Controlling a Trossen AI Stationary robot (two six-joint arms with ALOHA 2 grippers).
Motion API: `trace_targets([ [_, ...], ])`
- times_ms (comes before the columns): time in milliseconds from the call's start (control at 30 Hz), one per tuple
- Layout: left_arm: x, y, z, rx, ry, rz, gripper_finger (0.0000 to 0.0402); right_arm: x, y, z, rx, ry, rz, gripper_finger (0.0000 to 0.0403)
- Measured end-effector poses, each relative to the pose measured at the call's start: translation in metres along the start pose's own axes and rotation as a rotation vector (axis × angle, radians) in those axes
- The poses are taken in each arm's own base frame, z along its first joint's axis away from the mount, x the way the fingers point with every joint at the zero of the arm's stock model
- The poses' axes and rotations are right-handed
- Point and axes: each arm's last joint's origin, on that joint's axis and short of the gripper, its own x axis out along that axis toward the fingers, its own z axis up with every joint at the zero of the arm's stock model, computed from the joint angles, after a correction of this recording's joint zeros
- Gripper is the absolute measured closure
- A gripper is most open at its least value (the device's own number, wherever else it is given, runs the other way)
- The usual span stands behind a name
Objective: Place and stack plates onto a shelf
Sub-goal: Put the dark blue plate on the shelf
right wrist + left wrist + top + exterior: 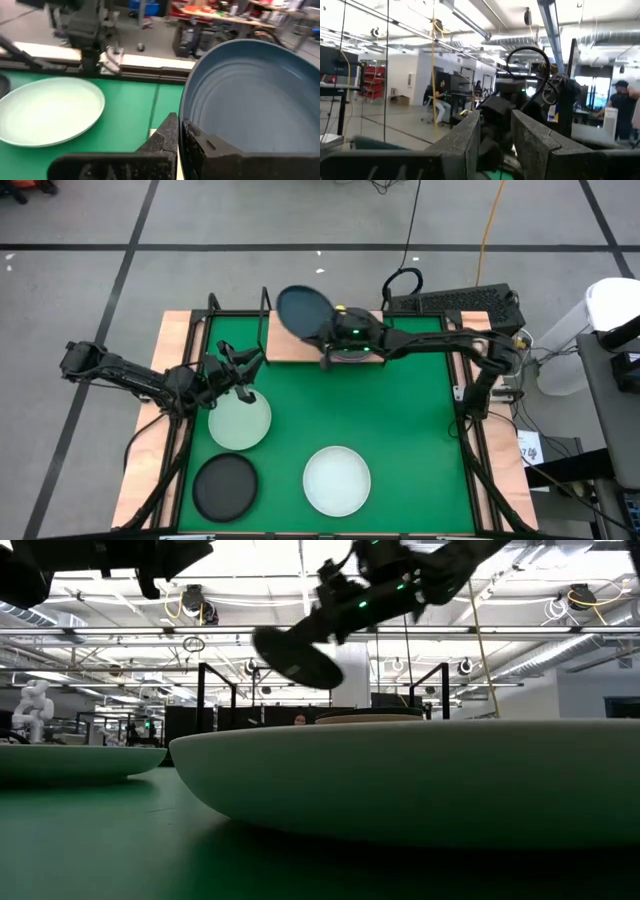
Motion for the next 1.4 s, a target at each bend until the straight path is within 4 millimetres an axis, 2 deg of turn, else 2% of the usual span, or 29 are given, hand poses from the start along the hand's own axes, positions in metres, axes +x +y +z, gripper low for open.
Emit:
trace_targets([
  [100,0.000,0.000,0.000,0.002,0.001,0.000,0.0287,0.023,0.002,-0.008,-0.024,0.031,0.031,0.0403],
  [200,0.000,0.000,-0.001,0.005,0.005,-0.001,0.0287,0.037,0.006,-0.015,-0.039,0.054,0.046,0.0403],
  [567,0.000,0.000,-0.001,0.012,0.005,-0.001,0.0287,0.062,0.011,-0.056,-0.023,0.130,0.086,0.0403],
  [733,0.000,0.000,-0.001,0.011,0.005,-0.002,0.0287,0.065,0.010,-0.063,-0.014,0.149,0.086,0.0403],
  [1000,0.000,0.000,-0.001,0.013,0.006,-0.002,0.0287,0.065,0.012,-0.054,-0.012,0.084,0.080,0.0403],
  [1200,0.000,0.000,-0.001,0.012,0.006,-0.002,0.0287,0.064,0.007,-0.065,0.010,0.173,0.050,0.0401],
  [1400,0.000,0.000,-0.001,0.009,0.005,-0.002,0.0287,0.069,0.002,-0.081,0.023,0.209,0.039,0.0383],
])
